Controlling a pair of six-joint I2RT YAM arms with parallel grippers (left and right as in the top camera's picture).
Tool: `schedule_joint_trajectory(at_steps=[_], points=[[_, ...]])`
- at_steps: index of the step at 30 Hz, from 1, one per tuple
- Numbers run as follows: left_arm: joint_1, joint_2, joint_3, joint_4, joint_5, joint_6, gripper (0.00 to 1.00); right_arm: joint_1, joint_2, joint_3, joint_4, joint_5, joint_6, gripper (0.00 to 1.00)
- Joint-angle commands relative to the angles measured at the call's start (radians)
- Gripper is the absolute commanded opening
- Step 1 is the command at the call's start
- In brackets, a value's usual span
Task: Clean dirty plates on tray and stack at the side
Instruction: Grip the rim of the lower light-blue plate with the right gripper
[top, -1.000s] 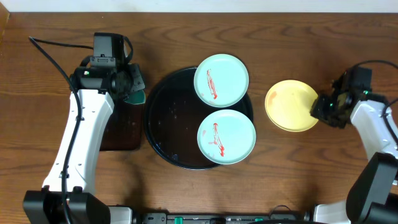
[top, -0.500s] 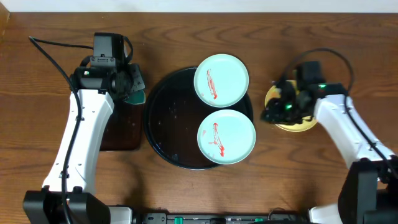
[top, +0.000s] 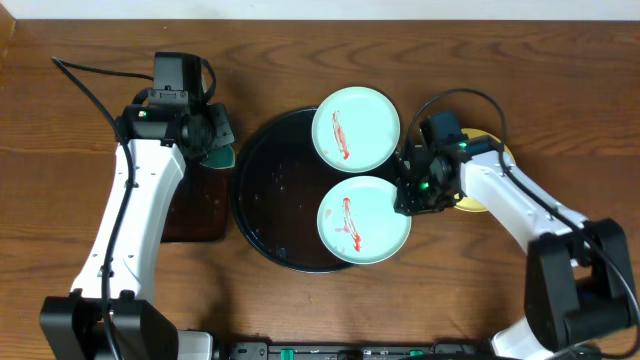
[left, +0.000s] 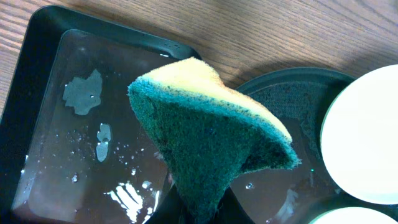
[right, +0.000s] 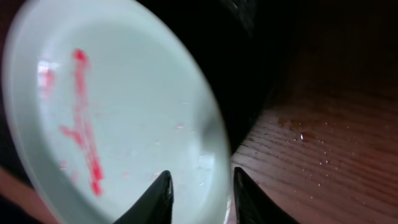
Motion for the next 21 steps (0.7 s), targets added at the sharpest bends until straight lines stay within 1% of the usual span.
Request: schedule_joint_trajectory(at_steps=[1, 7, 10, 15, 19, 21], points=[[0.004, 0.007, -0.007, -0.003, -0.013, 0.016, 0.07, 0.009, 0.028, -0.005, -0.005, 0.017, 0.003, 0.26], [0.004, 0.007, -0.007, -0.002, -0.013, 0.017, 0.07, 0.009, 0.028, -0.005, 0.001, 0.016, 0.008, 0.14], [0.004, 0.007, -0.007, -0.002, -0.013, 0.016, 0.08, 0.009, 0.028, -0.005, -0.003, 0.016, 0.015, 0.01], [0.004, 0.007, -0.007, -0.003, -0.013, 0.016, 0.07, 0.021, 0.026, 0.011, -0.002, -0.032, 0.023, 0.01], [0.004, 0.007, -0.007, -0.003, -0.012, 0.013, 0.07, 0.072, 0.026, 0.059, 0.019, -0.037, 0.074, 0.01], [0.004, 0.007, -0.007, -0.003, -0.008, 0.004, 0.08, 0.107, 0.026, 0.074, 0.061, -0.029, 0.136, 0.01]])
